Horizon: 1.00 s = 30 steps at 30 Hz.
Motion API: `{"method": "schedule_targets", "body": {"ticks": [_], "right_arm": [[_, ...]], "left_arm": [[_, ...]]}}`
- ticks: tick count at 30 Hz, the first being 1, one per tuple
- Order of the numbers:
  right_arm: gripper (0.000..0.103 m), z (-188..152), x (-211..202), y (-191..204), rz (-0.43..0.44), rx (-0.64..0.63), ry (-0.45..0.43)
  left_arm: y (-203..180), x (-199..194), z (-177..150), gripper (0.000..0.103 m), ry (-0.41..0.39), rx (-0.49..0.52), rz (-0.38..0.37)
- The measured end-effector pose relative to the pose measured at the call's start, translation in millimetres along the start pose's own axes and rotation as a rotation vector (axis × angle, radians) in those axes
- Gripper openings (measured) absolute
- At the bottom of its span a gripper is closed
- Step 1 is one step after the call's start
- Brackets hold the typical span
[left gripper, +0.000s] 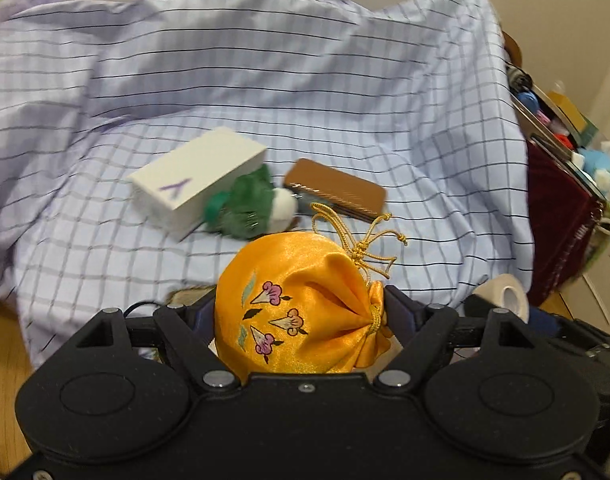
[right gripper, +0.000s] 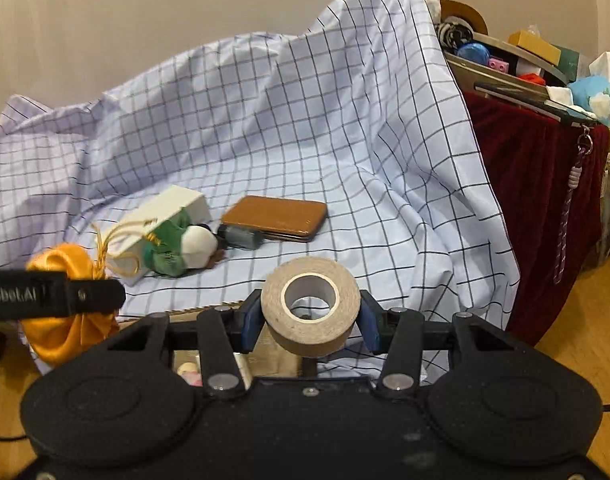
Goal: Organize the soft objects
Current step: 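Carry the pouch and tape roll over the basket with both tools, then open the left tool to drop the orange pouch into the basket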
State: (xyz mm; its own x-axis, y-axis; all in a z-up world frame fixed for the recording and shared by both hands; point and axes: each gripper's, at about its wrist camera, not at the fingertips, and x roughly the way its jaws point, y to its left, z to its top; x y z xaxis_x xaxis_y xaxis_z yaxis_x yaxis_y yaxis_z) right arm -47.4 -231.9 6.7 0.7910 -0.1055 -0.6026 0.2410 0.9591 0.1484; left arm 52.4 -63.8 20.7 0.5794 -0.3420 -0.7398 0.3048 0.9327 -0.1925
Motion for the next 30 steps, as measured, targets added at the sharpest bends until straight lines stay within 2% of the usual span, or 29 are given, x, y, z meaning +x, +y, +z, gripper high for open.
{"method": "schedule_targets", "body": {"ticks": [7, 12, 20, 30], "right_arm": [[0.048, -6, -21, 6, 0.035, -0.014, -0.035], [0.048, -11, -17, 18, 0.042, -0.028, -0.014], [0.048, -23, -10, 30, 0.045, -0.067, 0.03], [0.048, -27, -6, 28, 0.037, -0.061, 0.058]], "left_arm": [[18, -27, -33, 0.077, -0.048, -0.069, 0.07], [39, -44, -44, 0.077, -0.084, -0.104, 0.153], [42, -23, -51, 0.077, -0.042, -0.129, 0.134], [35, -2, -59, 0.078, 0.011, -0.118, 0.164]]}}
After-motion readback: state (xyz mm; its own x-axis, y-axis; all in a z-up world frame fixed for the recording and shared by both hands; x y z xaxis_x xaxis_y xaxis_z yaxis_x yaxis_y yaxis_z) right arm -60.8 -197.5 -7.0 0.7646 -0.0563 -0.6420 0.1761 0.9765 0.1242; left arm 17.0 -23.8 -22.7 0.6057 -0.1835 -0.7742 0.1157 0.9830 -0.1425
